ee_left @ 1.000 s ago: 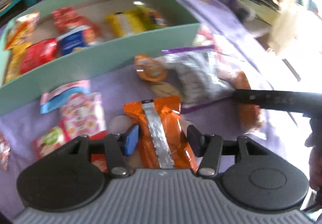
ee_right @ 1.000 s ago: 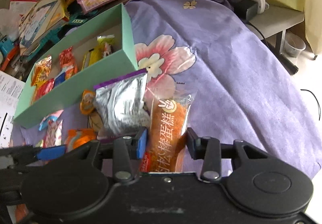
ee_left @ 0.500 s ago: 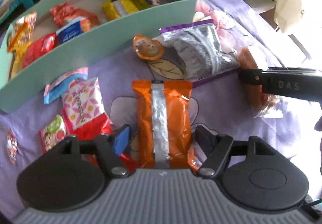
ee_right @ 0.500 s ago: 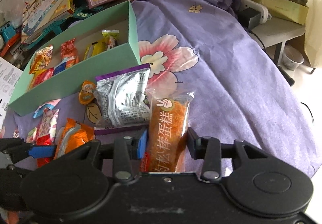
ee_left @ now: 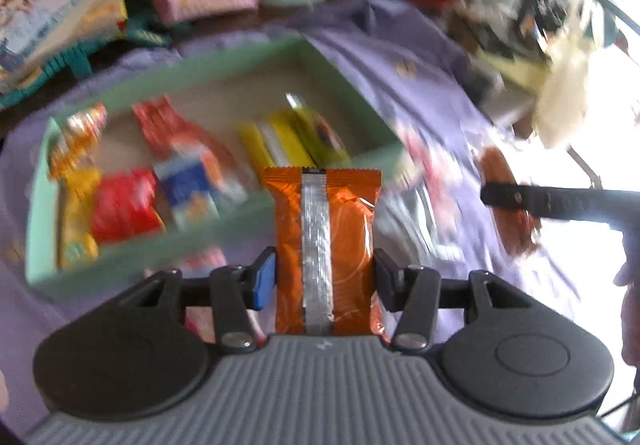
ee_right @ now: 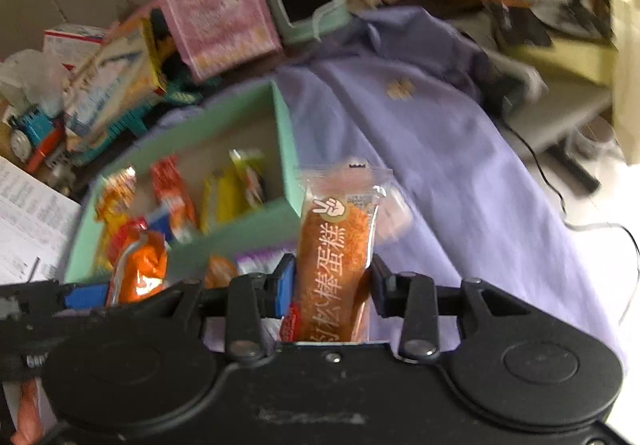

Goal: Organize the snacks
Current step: 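Carry wafer bag into tray and open left tool while right tool drops sausage cake in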

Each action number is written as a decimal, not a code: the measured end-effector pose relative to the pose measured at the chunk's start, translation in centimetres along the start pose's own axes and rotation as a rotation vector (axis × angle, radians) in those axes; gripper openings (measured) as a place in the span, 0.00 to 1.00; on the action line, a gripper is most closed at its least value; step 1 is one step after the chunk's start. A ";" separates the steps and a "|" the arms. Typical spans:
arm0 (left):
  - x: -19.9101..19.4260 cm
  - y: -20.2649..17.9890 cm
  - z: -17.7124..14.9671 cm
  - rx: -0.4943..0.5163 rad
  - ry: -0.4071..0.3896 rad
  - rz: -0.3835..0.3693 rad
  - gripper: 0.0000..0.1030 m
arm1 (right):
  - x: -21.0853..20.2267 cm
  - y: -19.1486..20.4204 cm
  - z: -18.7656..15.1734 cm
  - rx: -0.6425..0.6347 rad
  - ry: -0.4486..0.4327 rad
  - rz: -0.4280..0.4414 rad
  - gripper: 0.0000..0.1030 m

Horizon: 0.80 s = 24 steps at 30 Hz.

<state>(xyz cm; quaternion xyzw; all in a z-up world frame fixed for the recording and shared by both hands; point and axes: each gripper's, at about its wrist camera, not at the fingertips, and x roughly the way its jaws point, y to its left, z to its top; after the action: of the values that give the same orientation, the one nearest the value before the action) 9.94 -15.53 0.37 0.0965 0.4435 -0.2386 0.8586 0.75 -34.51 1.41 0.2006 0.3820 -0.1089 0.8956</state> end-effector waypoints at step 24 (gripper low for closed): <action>13.2 9.9 14.9 -0.191 -0.016 0.073 0.51 | 18.2 10.7 15.1 -0.164 0.073 0.049 0.38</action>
<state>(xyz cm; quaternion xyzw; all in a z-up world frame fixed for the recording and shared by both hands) 31.98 -16.86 -1.99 0.0284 0.4537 -0.1644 0.8754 26.63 -32.35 0.58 0.1395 0.4168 -0.0478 0.8969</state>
